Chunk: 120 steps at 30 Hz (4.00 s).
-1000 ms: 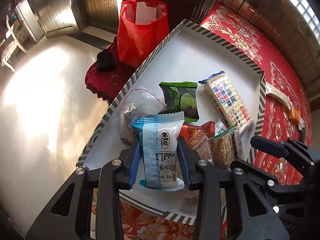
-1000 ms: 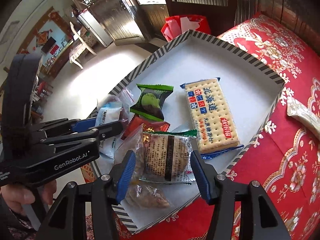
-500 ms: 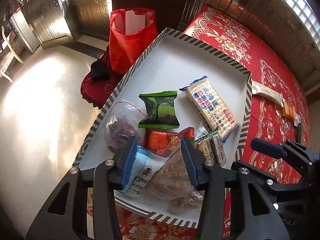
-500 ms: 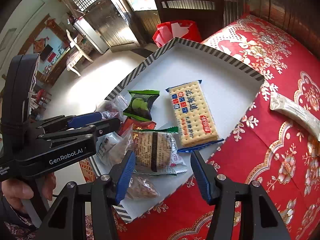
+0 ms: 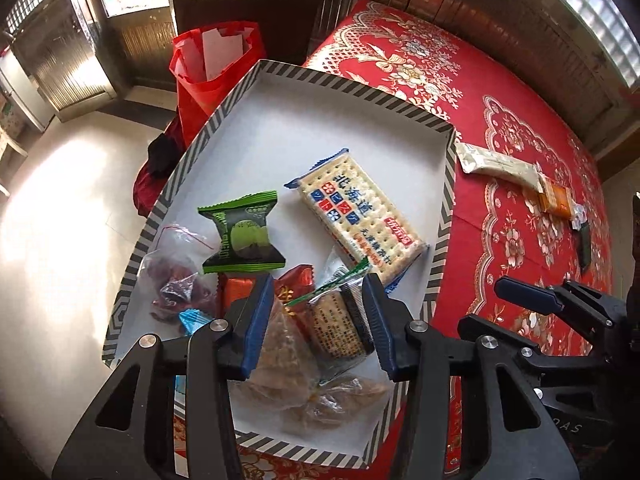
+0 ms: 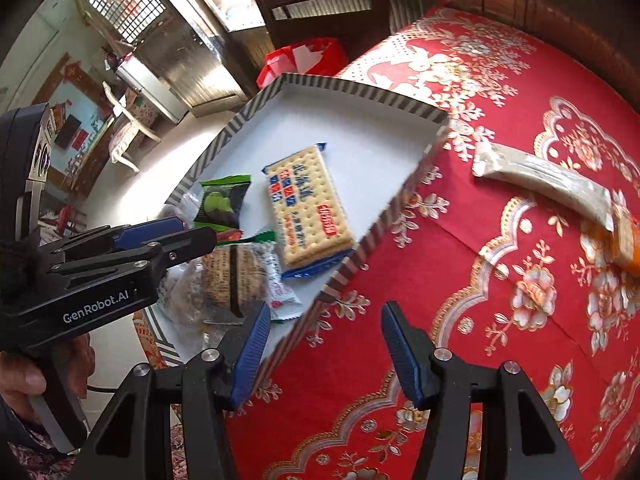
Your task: Organize snacks
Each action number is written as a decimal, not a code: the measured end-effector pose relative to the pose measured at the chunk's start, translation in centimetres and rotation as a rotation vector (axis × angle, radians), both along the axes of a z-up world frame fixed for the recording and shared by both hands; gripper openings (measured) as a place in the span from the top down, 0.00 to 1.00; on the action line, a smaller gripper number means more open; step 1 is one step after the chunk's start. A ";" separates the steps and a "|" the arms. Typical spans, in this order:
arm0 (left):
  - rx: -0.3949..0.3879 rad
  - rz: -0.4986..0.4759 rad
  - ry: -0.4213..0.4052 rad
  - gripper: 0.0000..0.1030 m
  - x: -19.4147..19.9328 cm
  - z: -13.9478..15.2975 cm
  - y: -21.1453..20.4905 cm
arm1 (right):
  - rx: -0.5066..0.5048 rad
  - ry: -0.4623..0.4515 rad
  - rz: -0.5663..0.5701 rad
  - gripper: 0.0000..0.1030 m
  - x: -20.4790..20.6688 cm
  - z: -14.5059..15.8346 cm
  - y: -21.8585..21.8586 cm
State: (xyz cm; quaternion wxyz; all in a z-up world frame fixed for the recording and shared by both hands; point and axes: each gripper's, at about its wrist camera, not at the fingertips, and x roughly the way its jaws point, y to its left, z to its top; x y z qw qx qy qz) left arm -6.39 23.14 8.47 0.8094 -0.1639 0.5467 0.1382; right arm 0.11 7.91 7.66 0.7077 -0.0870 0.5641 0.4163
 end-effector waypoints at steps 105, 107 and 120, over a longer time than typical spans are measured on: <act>0.024 -0.607 0.056 0.56 18.5 -2.4 -17.2 | -0.147 0.049 -0.572 0.00 1.5 -2.3 -24.8; 0.024 -0.605 0.045 0.56 20.4 -2.5 -16.9 | -0.154 0.054 -0.578 0.00 1.3 -2.4 -25.2; 0.172 -0.375 0.137 0.55 28.6 -6.1 -13.1 | -0.178 0.083 -0.625 0.00 0.9 -3.2 -27.7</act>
